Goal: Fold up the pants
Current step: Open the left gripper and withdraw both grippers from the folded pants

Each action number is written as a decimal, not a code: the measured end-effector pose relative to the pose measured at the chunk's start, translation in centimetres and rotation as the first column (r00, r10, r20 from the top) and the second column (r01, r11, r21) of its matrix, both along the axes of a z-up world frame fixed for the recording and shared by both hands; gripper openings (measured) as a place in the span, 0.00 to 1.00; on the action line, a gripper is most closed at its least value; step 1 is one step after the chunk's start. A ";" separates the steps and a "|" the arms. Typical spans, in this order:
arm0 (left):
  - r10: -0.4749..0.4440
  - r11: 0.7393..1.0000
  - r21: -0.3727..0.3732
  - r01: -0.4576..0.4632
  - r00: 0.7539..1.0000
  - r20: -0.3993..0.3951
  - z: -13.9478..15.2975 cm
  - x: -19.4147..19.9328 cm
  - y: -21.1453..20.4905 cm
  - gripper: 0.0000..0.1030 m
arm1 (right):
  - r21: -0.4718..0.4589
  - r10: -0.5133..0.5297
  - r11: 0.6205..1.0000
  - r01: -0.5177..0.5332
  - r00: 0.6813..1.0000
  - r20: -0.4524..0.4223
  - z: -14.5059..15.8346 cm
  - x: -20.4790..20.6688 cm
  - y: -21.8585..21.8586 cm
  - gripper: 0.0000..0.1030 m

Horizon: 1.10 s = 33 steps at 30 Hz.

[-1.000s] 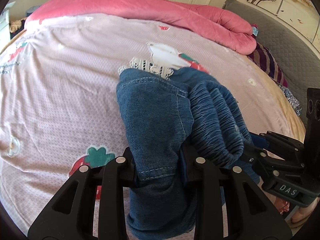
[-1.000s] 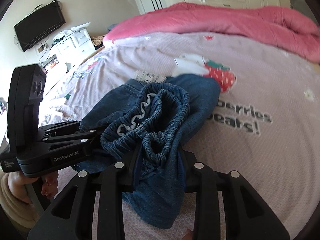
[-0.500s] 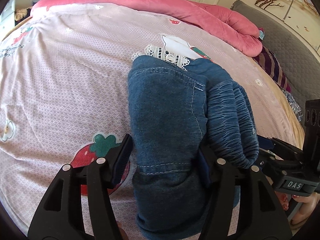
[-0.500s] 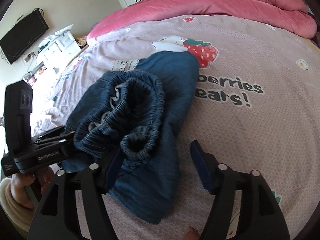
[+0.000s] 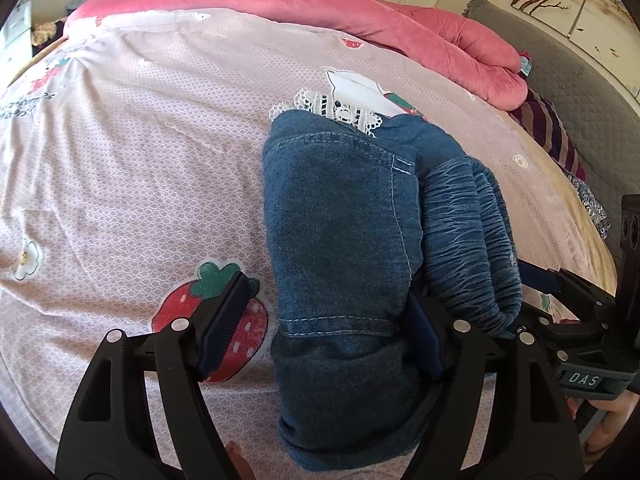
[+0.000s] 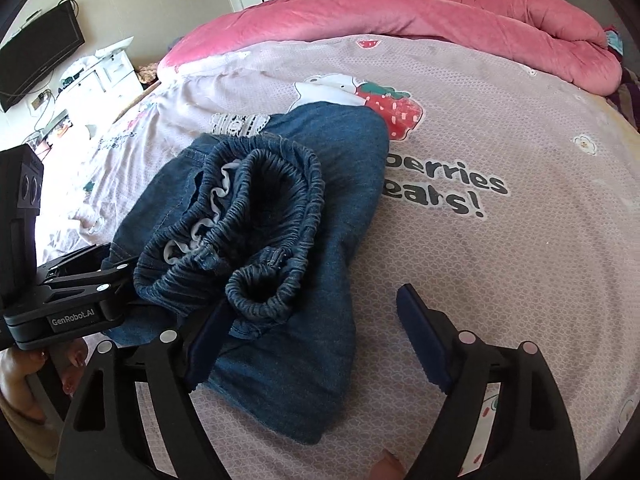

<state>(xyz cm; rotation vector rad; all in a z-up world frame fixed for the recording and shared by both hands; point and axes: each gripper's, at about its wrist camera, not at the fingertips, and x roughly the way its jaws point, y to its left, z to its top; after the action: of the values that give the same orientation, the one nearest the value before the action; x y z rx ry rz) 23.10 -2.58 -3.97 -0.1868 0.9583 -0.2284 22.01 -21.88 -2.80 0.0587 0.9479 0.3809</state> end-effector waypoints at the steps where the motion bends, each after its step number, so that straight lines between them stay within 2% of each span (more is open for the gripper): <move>1: 0.000 1.000 0.002 0.000 1.000 0.002 0.1 -0.1 0.0 0.66 | -0.002 -0.003 1.000 0.003 1.000 0.007 0.2 -0.1 -0.1 0.78; 9: -0.001 1.000 0.008 0.000 1.000 0.021 1.3 -0.4 -0.2 0.68 | -0.003 -0.015 1.000 0.015 0.998 0.059 2.0 -1.3 -0.6 0.83; 21: 0.009 1.000 0.010 -0.010 0.999 0.052 3.0 -1.6 -0.2 0.80 | 0.002 -0.040 0.999 0.040 0.993 0.108 3.9 -3.5 -2.1 0.89; 28: 0.019 1.000 0.018 -0.021 0.995 0.098 4.8 -2.9 0.3 0.90 | 0.006 -0.054 0.999 0.054 0.989 0.135 5.0 -4.7 -2.6 0.92; 33: 0.024 0.999 0.025 -0.027 0.993 0.116 5.8 -3.9 0.5 0.90 | 0.003 -0.069 0.998 0.069 0.984 0.162 6.1 -5.7 -2.8 0.95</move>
<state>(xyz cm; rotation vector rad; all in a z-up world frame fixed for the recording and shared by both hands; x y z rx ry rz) 19.24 -2.07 1.81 -0.1595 0.8433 -0.2004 16.30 -24.70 3.34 0.0570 0.7836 0.3151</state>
